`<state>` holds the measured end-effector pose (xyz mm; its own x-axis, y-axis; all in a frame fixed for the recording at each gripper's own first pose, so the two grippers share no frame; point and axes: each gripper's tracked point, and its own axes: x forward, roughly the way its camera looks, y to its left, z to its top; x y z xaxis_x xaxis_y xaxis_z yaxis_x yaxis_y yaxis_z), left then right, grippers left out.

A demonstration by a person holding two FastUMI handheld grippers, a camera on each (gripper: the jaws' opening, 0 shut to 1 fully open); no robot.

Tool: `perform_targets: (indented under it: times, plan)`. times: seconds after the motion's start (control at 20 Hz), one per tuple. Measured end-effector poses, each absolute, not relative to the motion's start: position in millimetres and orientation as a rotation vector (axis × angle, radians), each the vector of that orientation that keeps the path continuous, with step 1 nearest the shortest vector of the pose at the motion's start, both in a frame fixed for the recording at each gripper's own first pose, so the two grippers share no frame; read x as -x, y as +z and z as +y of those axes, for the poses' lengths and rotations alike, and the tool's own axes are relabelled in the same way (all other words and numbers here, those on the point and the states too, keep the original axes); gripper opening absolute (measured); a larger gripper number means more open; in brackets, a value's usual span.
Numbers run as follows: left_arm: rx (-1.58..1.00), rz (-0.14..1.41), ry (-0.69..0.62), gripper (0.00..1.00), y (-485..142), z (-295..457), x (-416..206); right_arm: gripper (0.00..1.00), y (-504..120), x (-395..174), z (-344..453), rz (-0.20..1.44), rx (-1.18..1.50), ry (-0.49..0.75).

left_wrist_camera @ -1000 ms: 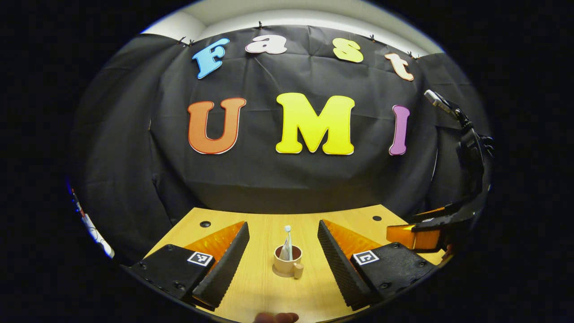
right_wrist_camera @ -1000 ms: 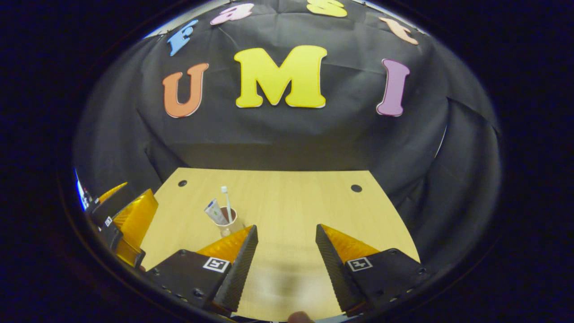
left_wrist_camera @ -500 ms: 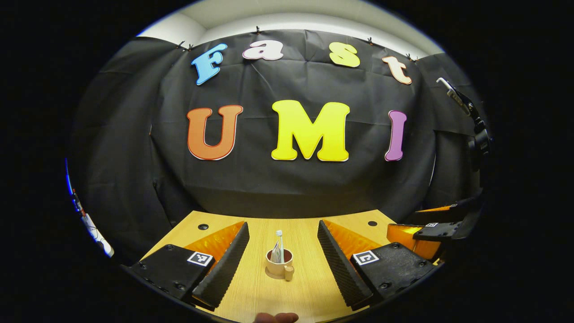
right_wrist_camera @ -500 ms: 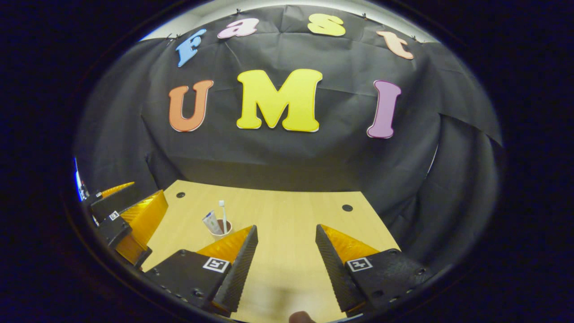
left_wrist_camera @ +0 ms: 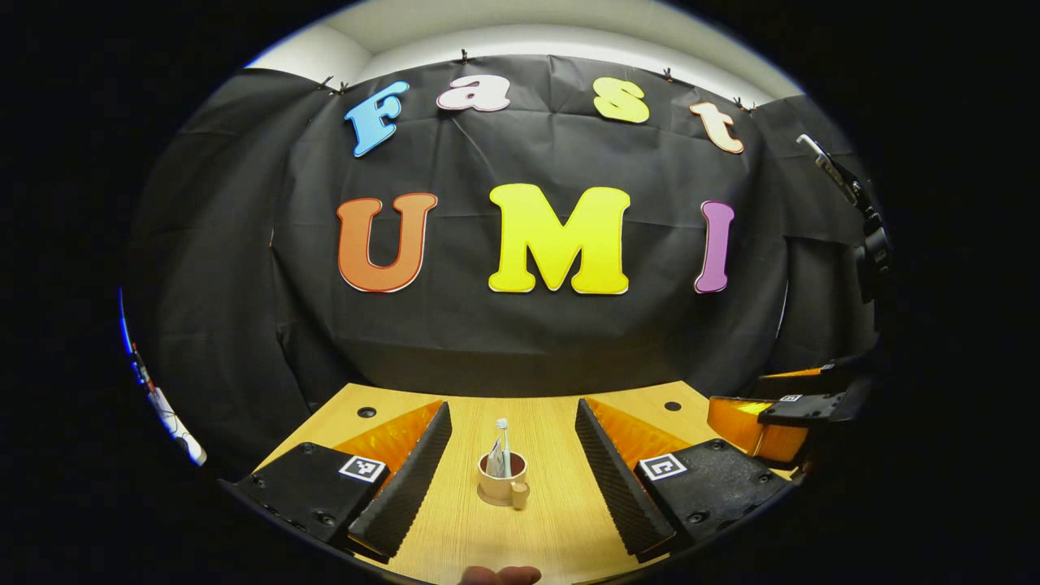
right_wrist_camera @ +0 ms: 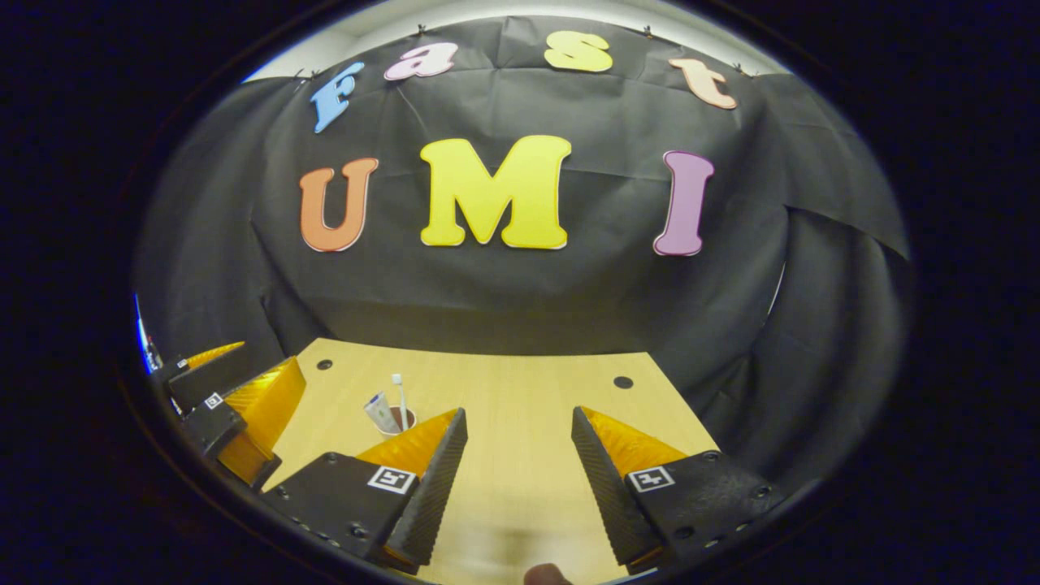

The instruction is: Put the toothbrush and toothpaste on the desktop into the cup, then pick up the cup and place it on the coaster on the desktop.

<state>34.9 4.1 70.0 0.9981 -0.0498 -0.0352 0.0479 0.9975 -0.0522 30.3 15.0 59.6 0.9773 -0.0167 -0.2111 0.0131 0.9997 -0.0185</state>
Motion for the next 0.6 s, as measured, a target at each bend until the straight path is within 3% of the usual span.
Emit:
perform_targets:
  times: [0.6]
  plan:
    - [0.038,0.028,-0.015,0.97,74,15,-31,0.80,72,-33,24,0.169,0.043,0.012]
